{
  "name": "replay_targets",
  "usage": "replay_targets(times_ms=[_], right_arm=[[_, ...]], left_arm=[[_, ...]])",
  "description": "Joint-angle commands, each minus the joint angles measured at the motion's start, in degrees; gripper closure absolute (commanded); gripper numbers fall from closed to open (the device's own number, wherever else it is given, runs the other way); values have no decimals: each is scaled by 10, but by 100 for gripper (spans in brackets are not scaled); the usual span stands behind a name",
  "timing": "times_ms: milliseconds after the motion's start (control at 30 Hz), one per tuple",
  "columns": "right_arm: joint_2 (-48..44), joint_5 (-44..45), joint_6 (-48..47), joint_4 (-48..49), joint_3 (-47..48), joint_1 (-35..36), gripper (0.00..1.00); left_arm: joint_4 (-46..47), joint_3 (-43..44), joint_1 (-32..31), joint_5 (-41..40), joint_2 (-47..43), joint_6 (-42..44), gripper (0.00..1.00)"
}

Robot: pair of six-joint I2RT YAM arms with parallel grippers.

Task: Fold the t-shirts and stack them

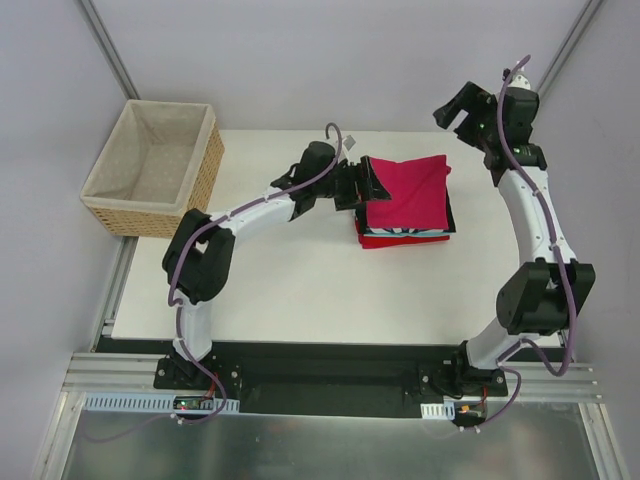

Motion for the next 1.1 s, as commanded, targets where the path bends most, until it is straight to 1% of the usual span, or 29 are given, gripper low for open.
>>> replay_targets(times_ms=[0,100,233,267,400,500,600,733,1000,1067], right_arm=[[-24,-12,8,-3,-2,34,4],[-16,-14,19,-1,-27,40,3],[-15,-14,27,20,-77,41,3],[-15,-13,26,21,-92,40,3],[-22,-9,26,31,-131,40,3],[-28,-9,23,32,-150,40,3],[-43,-10,28,29,-172,40,3],[-66,-16,37,15,-205,45,3],[-123,11,35,9,-295,53,4],[-127,15,32,9,-312,53,3]], left_arm=[[-14,39,17,-12,-40,28,1],[-21,76,39,10,-18,12,1],[-21,128,55,24,9,15,1],[-21,143,59,35,28,16,1],[-21,234,64,55,83,8,1],[-21,281,65,64,119,1,1],[-20,313,64,68,146,-6,1],[-17,336,64,72,166,-18,1],[4,381,55,88,187,-32,1],[15,393,52,103,203,-52,1]])
